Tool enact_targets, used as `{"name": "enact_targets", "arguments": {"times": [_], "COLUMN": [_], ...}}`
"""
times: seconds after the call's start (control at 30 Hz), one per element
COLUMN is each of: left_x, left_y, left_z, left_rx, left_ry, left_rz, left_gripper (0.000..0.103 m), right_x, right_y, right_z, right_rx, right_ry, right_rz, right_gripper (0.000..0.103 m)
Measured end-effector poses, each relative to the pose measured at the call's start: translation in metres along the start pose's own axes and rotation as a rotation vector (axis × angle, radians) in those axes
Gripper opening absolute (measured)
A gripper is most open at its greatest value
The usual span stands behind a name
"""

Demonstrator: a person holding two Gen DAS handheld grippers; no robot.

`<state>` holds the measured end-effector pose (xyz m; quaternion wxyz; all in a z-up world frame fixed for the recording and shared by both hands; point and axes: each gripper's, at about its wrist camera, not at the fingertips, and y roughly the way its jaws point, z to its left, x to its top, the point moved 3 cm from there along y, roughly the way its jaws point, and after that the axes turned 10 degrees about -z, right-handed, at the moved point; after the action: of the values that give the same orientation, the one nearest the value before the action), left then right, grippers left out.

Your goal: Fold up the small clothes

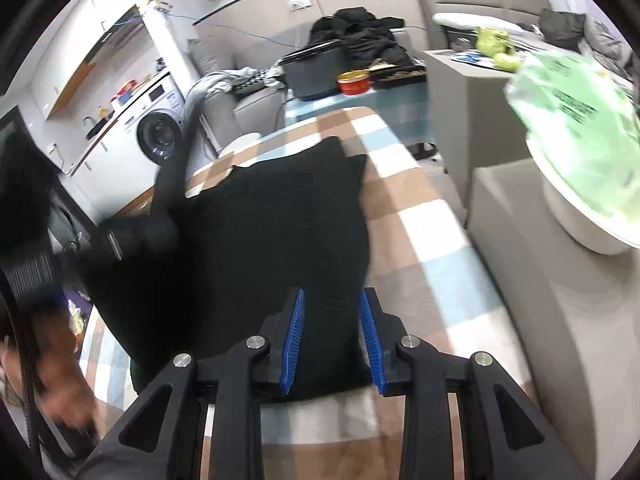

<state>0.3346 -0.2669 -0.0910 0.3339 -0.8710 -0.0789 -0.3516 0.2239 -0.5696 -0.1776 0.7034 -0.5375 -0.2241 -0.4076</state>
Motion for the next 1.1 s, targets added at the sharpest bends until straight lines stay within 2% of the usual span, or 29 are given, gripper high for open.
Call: {"name": "enact_targets", "arguments": {"times": [0.07, 0.13, 0.27, 0.37, 0.47, 0.5, 0.57, 0.67, 0.77, 0.8, 0.83, 0.87, 0.93, 1.03, 1.1], "left_x": [-0.015, -0.027, -0.033, -0.039, -0.040, -0.042, -0.046, -0.053, -0.054, -0.056, -0.057, -0.060, -0.062, -0.062, -0.063], "left_y": [-0.003, -0.015, -0.050, -0.079, -0.095, -0.100, -0.108, -0.118, -0.115, -0.118, -0.121, -0.126, -0.132, -0.133, -0.132], "left_z": [0.006, 0.012, 0.035, 0.059, 0.093, 0.105, 0.128, 0.150, 0.162, 0.168, 0.172, 0.176, 0.183, 0.186, 0.191], "left_rx": [-0.013, -0.002, 0.056, 0.178, 0.276, 0.306, 0.345, 0.377, 0.419, 0.431, 0.437, 0.438, 0.445, 0.453, 0.457], "left_ry": [-0.031, -0.042, -0.065, -0.054, -0.089, -0.107, -0.144, -0.182, -0.217, -0.228, -0.238, -0.246, -0.260, -0.268, -0.270], "left_rz": [-0.001, -0.016, -0.073, -0.140, -0.170, -0.172, -0.160, -0.169, -0.189, -0.195, -0.198, -0.203, -0.211, -0.219, -0.215], "left_gripper": [0.038, 0.053, 0.056, 0.060, 0.072, 0.075, 0.084, 0.099, 0.102, 0.102, 0.102, 0.102, 0.102, 0.102, 0.102], "right_x": [0.000, 0.001, 0.005, 0.007, 0.008, 0.007, 0.004, -0.005, -0.014, -0.015, -0.015, -0.013, -0.004, 0.011, 0.010], "right_y": [-0.003, -0.004, 0.005, 0.017, 0.032, 0.038, 0.051, 0.073, 0.097, 0.100, 0.100, 0.099, 0.086, 0.051, 0.039], "right_z": [-0.002, -0.001, 0.007, 0.016, 0.033, 0.041, 0.059, 0.076, 0.087, 0.089, 0.091, 0.094, 0.094, 0.095, 0.087], "right_rx": [-0.003, -0.002, 0.066, 0.151, 0.215, 0.244, 0.303, 0.304, 0.318, 0.315, 0.318, 0.330, 0.342, 0.312, 0.261], "right_ry": [-0.008, -0.022, 0.004, 0.041, 0.045, 0.042, 0.016, -0.014, -0.028, -0.039, -0.049, -0.056, -0.042, -0.093, -0.109], "right_rz": [-0.001, -0.008, 0.008, 0.035, 0.084, 0.100, 0.131, 0.198, 0.266, 0.266, 0.257, 0.248, 0.206, 0.112, 0.129], "right_gripper": [0.030, 0.031, 0.032, 0.033, 0.039, 0.042, 0.043, 0.043, 0.043, 0.038, 0.017, 0.008, 0.007, 0.007, 0.007]}}
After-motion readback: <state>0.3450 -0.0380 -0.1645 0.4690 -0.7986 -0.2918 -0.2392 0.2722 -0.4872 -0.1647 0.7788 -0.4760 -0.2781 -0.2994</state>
